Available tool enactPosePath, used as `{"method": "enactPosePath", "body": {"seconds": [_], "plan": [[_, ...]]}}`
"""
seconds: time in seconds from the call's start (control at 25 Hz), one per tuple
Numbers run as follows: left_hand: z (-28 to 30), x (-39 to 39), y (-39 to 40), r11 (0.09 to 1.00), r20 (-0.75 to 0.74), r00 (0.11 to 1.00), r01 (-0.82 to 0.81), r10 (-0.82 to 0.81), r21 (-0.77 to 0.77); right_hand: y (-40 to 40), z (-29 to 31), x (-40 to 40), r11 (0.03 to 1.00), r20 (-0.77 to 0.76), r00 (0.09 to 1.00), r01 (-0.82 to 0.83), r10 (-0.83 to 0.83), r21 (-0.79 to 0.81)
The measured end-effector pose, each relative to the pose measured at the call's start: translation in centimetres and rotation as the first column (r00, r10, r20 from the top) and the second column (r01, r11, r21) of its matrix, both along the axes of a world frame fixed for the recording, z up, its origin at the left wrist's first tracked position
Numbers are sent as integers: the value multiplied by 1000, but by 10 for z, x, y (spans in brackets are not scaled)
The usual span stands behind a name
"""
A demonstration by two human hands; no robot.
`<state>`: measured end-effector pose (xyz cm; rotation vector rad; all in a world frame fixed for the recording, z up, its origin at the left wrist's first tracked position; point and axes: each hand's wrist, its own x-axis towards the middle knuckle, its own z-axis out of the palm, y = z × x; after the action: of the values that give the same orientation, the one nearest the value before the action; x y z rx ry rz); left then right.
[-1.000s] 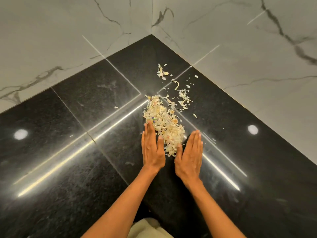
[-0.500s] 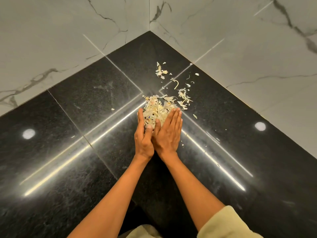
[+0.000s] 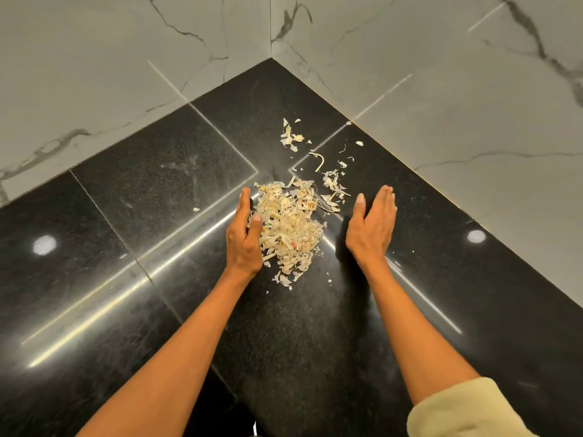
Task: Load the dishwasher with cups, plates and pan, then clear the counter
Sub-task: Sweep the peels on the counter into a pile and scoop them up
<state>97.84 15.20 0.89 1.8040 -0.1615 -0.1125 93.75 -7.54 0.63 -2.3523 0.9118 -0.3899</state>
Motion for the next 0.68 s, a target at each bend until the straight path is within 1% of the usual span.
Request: {"method": "enactPosePath", "body": {"seconds": [0.04, 0.12, 0.2, 0.24, 0.28, 0.32, 0.4, 0.44, 0.48, 0.52, 0.56, 0.64, 0.68], "plan": [[0, 3, -3, 1000, 8, 1000, 13, -13, 17, 2, -1, 2, 999, -61, 998, -32, 30, -26], [1, 13, -10, 999, 4, 999, 33, -34, 35, 26, -4, 8, 981, -85, 980, -184, 178, -68], [2, 27, -17, 997, -9, 998, 57, -57, 60, 51, -5, 14, 929, -37, 930, -367, 366, -38], [3, 37, -19, 995, -13, 997, 74, -73, 74, 55, -5, 17, 901, 8, 901, -434, 434, 0], [4, 48, -21, 993, -10, 996, 91, -91, 80, 52, -3, 21, 884, 71, 884, -465, 462, 45], [6, 60, -24, 991, -5, 994, 107, -107, 78, 41, 0, 28, 890, 141, 888, -450, 438, 69], [7, 85, -28, 989, 7, 991, 133, -134, 67, 3, 3, 46, 947, 242, 927, -313, 288, 69], [5, 99, -30, 987, 8, 989, 149, -150, 62, -22, 4, 59, 967, 250, 943, -242, 217, 74], [4, 112, -32, 984, 7, 986, 167, -167, 59, -45, 4, 72, 975, 226, 957, -205, 182, 82], [1, 125, -34, 981, 8, 983, 184, -185, 60, -65, 3, 86, 974, 169, 967, -207, 189, 91], [-1, 138, -36, 977, 11, 979, 203, -204, 63, -80, 3, 100, 967, 94, 969, -238, 230, 90], [-4, 163, -43, 967, 14, 970, 240, -242, 82, -93, 1, 126, 939, -29, 939, -340, 342, 50], [-3, 173, -47, 961, 10, 966, 255, -258, 106, -91, 0, 134, 920, -45, 919, -389, 391, 44]]}}
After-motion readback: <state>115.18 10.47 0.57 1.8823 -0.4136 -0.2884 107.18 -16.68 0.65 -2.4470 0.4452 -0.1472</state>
